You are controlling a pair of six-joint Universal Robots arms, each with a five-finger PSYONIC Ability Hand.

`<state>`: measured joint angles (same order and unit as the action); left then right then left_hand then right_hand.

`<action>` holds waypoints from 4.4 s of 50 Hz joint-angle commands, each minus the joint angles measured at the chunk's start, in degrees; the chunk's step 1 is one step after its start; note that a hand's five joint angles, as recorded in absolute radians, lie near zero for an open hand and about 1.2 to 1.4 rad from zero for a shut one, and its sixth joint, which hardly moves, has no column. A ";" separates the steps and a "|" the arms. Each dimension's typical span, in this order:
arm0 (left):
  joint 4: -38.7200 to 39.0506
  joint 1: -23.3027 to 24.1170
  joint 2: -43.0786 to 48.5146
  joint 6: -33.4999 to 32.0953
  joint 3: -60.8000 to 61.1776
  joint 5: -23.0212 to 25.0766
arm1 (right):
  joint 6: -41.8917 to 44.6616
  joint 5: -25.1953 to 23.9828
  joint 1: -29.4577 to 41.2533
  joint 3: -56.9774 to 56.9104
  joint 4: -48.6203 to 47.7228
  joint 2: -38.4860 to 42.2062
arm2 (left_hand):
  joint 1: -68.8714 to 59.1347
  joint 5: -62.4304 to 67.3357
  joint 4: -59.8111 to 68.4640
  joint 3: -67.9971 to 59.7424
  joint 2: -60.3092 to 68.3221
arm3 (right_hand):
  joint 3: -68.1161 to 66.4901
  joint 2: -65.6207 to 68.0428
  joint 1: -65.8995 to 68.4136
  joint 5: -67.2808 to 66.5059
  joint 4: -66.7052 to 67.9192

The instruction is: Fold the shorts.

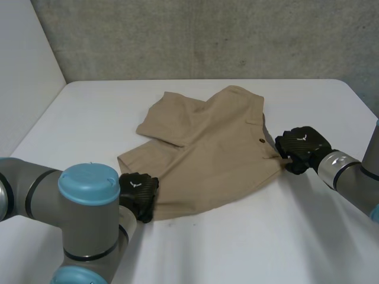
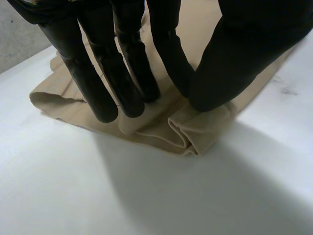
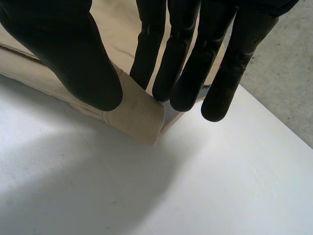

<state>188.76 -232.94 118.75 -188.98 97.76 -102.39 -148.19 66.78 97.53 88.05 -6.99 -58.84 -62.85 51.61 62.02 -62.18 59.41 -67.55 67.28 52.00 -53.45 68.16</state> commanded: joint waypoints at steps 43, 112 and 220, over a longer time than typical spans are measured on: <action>-4.45 -3.67 -11.25 0.37 -0.38 0.44 | 10.11 -5.79 -2.78 -3.15 6.11 4.79 | 31.24 -30.00 -30.41 30.57 -27.79 | 21.99 -21.71 -6.43 17.89 -22.60; 3.19 0.56 -1.50 -0.07 3.58 -2.64 | -0.44 -5.79 -2.35 -2.09 5.85 -1.89 | 16.15 -14.91 -15.32 15.48 -12.70 | -12.45 12.73 28.00 -16.55 11.84; -18.34 -11.84 -30.24 2.56 -4.95 10.46 | -0.73 0.54 -0.23 14.54 29.18 -39.49 | -17.15 18.39 17.98 -17.82 20.59 | -12.45 12.73 28.00 -16.55 11.84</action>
<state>170.51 -244.82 92.00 -186.41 92.23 -92.14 -155.72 68.12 97.93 109.44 7.74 -91.24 -64.19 54.35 68.77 -68.20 68.49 -67.52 67.06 53.55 -56.36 68.18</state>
